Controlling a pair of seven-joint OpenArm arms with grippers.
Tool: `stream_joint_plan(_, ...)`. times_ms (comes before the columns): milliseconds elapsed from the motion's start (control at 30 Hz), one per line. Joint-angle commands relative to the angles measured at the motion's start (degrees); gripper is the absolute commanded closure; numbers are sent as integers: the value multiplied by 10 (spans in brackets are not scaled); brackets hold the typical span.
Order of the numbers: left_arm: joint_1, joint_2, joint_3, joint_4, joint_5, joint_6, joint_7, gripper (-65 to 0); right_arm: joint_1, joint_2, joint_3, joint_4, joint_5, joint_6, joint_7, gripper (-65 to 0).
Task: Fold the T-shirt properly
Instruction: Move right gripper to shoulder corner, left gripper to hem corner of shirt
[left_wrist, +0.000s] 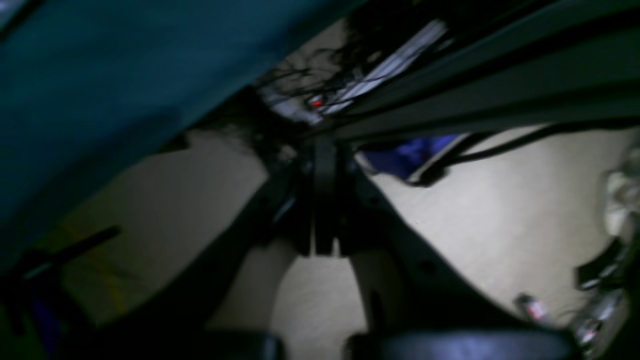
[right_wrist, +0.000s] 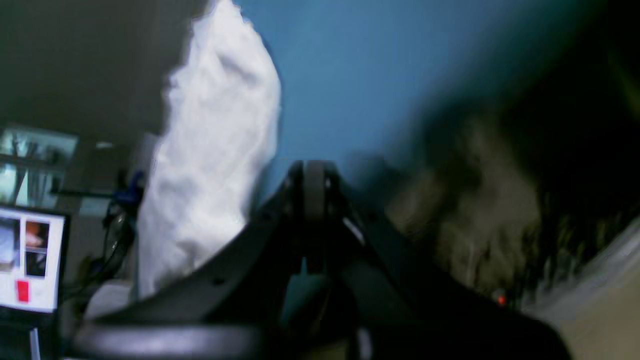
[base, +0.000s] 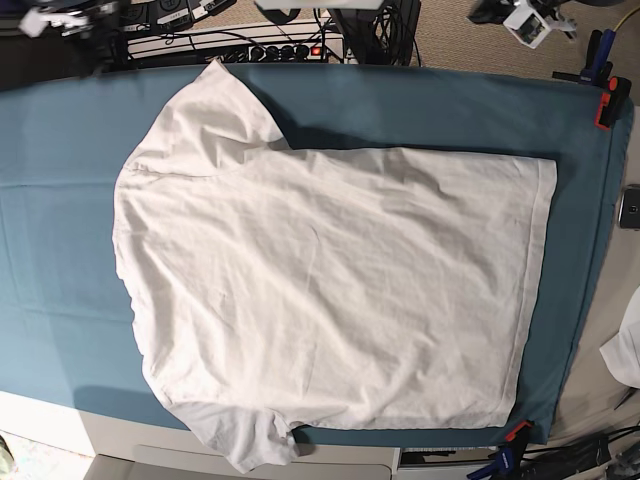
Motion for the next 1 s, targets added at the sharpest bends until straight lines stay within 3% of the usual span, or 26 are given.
stream_joint_plan(0, 9, -2, -3, 8, 2, -5, -10, -5, -3, 8, -4, 0, 20, 11, 4, 0)
stream_joint_plan(100, 9, -3, -3, 8, 26, -5, -10, -5, -2, 8, -30, 7, 20, 11, -4, 0)
stream_joint_plan(233, 7, -3, -3, 8, 34, -5, -9, -6, -2, -15, -39, 63, 20, 11, -7, -155)
stream_joint_plan(300, 7, -3, -3, 8, 34, -5, -9, -10, -2, -28, -40, 93, 20, 11, -6, -159)
stream_joint_plan(400, 7, -3, -3, 8, 48, -4, -9, -93, 0, -33, -42, 117, 20, 2, -9, -159)
stream_joint_plan(500, 7, -3, -3, 8, 57, 13, -9, -228, 17, -42, -44, 118, -23, -77, 8, -159)
stream_joint_plan(567, 7, -3, -3, 8, 57, 27, -10, -296, 25, -52, -46, 118, -33, -101, 5, -159)
stream_joint_plan(767, 7, -3, -3, 8, 57, 37, -9, -307, 25, -56, -129, 118, -39, -101, 14, -159)
stream_joint_plan(967, 7, -2, -3, 8, 57, 37, -9, -307, 25, -59, -226, 118, -130, -101, 88, -159)
